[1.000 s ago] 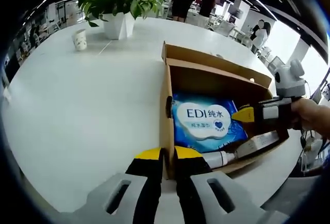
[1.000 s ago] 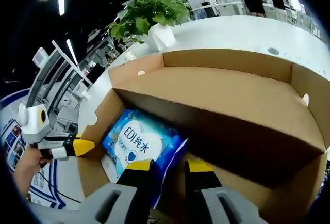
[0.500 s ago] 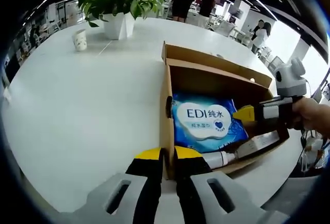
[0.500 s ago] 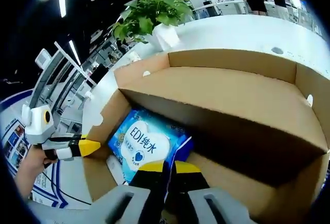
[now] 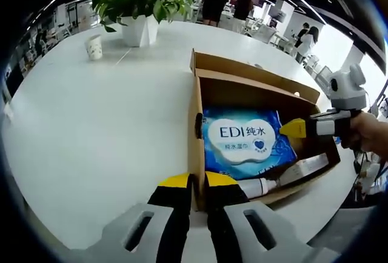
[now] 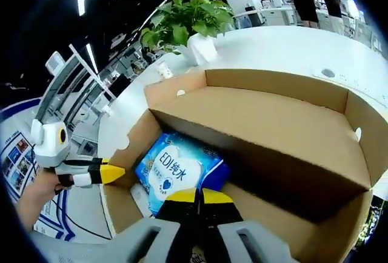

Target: Operate the shoe box by opening the lid, removing the specified soft item, and placing it in the target area until the item is outside and the box remains undamaged.

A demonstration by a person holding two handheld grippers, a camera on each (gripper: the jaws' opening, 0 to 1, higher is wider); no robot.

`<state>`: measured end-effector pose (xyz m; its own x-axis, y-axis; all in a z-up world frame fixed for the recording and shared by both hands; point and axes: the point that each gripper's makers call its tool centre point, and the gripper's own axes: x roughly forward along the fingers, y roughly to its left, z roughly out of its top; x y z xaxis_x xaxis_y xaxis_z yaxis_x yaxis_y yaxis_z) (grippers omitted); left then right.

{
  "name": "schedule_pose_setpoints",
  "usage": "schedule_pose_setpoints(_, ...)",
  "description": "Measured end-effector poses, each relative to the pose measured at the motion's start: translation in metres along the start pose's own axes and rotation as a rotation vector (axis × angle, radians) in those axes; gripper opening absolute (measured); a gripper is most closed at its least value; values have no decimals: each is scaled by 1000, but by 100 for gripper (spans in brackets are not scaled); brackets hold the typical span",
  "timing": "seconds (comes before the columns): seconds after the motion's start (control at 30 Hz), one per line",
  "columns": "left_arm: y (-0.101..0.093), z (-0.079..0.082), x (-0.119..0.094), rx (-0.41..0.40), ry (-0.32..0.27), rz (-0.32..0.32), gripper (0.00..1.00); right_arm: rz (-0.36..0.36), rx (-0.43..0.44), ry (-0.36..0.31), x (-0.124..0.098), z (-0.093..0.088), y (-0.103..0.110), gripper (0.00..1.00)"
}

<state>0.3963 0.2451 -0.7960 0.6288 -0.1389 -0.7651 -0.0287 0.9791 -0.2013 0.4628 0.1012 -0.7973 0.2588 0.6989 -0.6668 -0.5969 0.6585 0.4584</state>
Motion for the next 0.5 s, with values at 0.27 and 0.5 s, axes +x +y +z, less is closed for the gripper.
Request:
schedule_pose_setpoints(0.27, 0, 0, -1, -1, -3, 3, 5, 13, -3, -24, -11, 9, 8, 0)
schedule_pose_setpoints(0.5, 1, 0, 1, 0, -4, 4, 5, 28, -13, -46, -17, 18, 17, 0)
